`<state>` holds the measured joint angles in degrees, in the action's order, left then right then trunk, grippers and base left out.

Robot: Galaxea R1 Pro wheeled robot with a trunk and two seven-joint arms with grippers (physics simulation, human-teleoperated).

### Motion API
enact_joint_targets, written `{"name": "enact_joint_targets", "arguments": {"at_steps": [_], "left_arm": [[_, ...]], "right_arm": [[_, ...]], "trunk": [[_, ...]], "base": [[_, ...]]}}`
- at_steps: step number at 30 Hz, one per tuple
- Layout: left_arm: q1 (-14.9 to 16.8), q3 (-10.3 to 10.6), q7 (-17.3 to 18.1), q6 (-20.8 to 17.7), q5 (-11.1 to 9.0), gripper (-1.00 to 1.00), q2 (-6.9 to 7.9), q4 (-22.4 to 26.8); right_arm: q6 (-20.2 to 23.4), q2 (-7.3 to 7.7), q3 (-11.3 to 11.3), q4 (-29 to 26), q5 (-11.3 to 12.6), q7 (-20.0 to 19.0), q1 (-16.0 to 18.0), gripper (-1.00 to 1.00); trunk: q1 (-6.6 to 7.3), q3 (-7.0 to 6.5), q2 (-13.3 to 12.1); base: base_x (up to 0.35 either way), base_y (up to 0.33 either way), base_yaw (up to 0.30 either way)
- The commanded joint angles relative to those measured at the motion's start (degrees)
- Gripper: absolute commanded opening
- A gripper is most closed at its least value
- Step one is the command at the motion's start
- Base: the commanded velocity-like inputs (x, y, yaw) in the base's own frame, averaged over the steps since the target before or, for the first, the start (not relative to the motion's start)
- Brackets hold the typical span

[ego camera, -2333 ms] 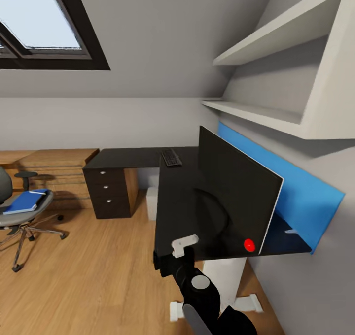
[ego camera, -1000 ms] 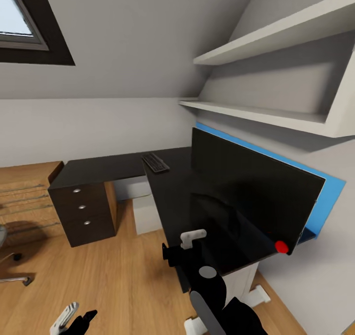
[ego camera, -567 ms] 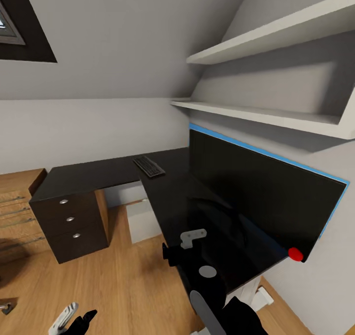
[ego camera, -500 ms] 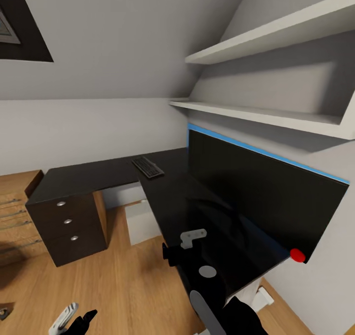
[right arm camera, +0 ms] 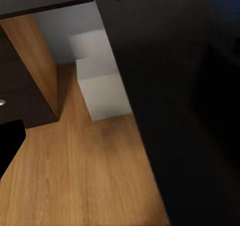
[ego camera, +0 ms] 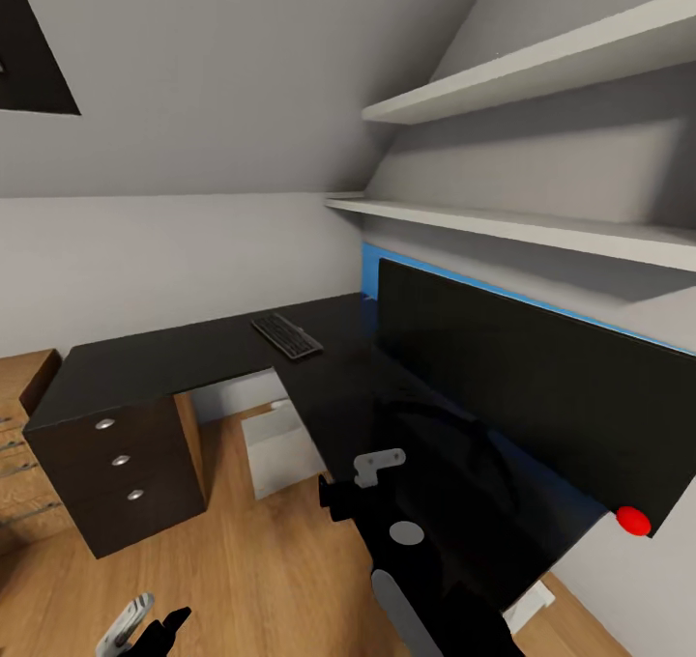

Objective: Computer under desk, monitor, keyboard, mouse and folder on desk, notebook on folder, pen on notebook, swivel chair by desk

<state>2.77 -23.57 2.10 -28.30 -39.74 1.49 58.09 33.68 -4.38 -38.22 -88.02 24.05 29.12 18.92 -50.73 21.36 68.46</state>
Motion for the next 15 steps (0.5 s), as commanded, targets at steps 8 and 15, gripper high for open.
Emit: {"name": "enact_joint_targets", "arguments": {"at_steps": [8,15], "left_arm": [[0.04,-0.09,0.19,-0.35,-0.22,1.00,0.00,0.00],[0.02,-0.03,0.26,-0.33,-0.31,1.00,-0.10,0.19]], "right_arm": [[0.08,-0.23,-0.12,-0.05,0.54,0.67,0.06,1.00],[0.09,-0.30,-0.10,0.00,0.65,0.73,0.06,1.00]], "trunk": [[-0.02,0.07,0.04],[-0.02,0.07,0.04]], "base": [[0.131,0.304,-0.176],[0.106,0.308,-0.219]]}}
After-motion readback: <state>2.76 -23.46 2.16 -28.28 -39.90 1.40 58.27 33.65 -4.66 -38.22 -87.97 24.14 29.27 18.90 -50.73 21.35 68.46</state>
